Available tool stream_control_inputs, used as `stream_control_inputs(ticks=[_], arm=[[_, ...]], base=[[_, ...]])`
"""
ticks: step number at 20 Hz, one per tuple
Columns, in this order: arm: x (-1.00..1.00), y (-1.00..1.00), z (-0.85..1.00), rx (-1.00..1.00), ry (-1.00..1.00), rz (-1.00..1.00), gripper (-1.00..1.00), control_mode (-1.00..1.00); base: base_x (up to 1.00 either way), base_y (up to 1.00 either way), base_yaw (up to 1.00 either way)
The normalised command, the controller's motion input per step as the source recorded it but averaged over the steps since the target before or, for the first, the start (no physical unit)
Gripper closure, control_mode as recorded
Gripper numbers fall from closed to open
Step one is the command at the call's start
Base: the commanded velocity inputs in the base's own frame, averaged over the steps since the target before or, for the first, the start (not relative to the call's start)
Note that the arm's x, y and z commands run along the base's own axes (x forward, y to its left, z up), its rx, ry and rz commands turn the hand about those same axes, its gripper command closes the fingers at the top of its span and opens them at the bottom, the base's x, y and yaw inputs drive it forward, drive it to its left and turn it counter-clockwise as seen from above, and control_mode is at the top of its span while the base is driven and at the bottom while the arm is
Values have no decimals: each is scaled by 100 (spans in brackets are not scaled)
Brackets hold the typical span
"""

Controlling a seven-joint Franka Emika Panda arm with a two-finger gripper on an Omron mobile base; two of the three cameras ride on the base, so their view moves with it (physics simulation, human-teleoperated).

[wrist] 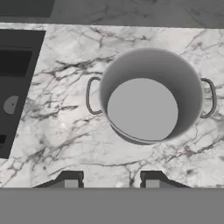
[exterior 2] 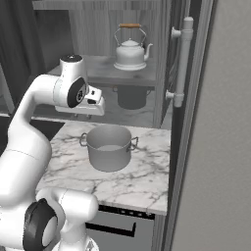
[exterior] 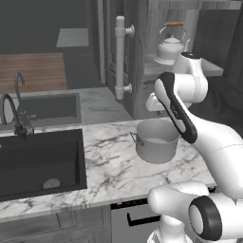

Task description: Pick the kettle from the cabinet and place it on a stove burner. Then pick the pot from the counter and place it on another stove burner. Finally, turn both burners on.

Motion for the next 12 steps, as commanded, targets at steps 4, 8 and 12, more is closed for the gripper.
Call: stream_control_inputs(ticks=[4,8,12], arm=[[0,0,0,0,-4,0,-100,-100],[0,0,0,0,0,0,-100,-100],[0,0,0,0,0,0,-100,-100]], base=[[0,0,0],[0,0,0],[0,0,0]])
